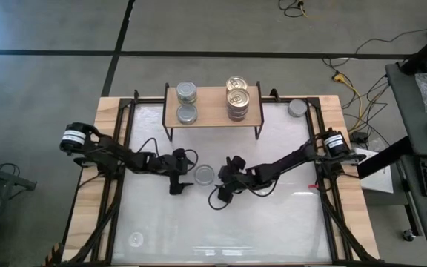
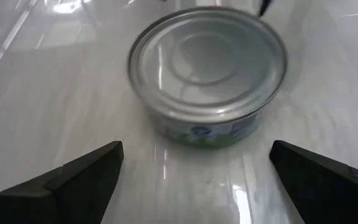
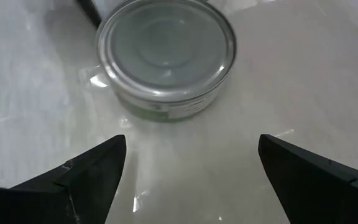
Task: Stack canned seafood by type on shelf
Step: Stack the green tuna can on top of the other green tuna can on the shelf
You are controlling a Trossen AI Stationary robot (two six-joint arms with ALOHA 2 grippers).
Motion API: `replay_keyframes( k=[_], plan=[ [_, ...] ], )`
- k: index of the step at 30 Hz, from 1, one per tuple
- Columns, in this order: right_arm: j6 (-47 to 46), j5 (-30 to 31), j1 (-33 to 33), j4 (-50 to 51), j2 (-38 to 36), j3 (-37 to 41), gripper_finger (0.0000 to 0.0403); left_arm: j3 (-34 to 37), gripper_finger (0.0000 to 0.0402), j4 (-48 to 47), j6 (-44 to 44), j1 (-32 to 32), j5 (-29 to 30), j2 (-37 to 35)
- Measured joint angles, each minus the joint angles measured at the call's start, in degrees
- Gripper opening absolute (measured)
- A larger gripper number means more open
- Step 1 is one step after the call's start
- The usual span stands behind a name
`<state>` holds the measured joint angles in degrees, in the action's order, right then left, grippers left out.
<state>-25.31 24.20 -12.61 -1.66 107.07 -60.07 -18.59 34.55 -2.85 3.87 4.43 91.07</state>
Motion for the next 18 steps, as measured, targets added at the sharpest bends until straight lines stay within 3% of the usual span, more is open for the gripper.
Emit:
replay_keyframes(
  k=[9,18],
  plan=[
    [5.49,-0.01,2.28,-0.41,0.0,-0.01,0.0359,-0.06,0.04,11.2,-2.65,0.1,-1.55,6.52],
    [9.54,-0.69,4.8,-1.19,0.0,-0.01,0.0359,-2.94,0.04,11.45,-4.37,0.1,-1.26,8.78]
  ],
)
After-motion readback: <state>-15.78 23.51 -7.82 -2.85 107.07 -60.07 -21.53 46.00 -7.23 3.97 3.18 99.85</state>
